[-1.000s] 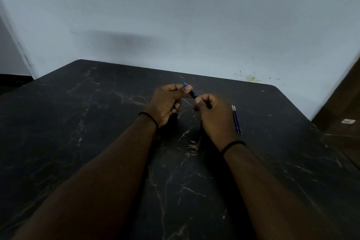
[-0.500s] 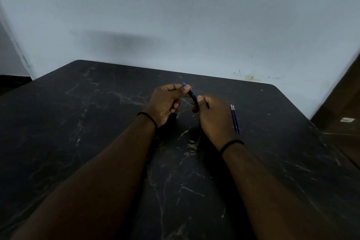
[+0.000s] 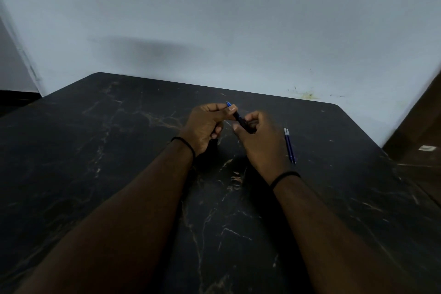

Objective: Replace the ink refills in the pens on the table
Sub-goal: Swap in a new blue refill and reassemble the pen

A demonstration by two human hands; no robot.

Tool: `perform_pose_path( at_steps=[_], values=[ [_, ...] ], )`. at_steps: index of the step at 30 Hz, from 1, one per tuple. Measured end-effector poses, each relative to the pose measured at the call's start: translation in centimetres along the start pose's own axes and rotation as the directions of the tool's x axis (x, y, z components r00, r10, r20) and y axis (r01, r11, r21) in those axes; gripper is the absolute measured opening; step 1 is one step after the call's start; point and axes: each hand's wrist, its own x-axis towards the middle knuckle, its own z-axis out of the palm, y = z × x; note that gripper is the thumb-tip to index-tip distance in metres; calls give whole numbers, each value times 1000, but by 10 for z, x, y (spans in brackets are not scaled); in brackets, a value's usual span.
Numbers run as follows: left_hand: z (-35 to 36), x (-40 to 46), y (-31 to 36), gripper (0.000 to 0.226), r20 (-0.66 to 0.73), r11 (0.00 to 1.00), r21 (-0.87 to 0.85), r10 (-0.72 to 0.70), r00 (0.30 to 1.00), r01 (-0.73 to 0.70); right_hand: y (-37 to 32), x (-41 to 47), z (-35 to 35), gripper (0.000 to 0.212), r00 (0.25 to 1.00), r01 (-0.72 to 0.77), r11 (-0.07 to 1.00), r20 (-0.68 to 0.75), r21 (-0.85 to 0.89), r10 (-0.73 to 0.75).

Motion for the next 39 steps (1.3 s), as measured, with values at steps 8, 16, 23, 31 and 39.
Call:
perform_pose_path(
  at_steps=[8, 16, 23, 31, 39],
  values=[
    [-1, -1, -1, 11, -30, 1000, 7, -20, 999, 20, 5, 1, -3, 23, 1000, 12, 998, 29, -55, -11],
    [1, 1, -1, 7, -53, 1000, 2, -17, 998, 17, 5, 2, 0, 16, 1000, 1, 1000, -27, -18, -1],
    [-1, 1, -4, 12, -20, 1000, 26, -13, 1000, 13, 4, 0, -1, 30, 999, 12, 997, 41, -78, -8],
    [-1, 2, -4, 11, -38, 1000, 21, -21, 999, 22, 4, 0, -1, 8, 999, 10, 999, -34, -46, -12],
    [0, 1, -2, 16, -33, 1000, 23, -20, 999, 21, 2, -3, 0, 19, 1000, 11, 996, -19, -86, -12]
  ],
)
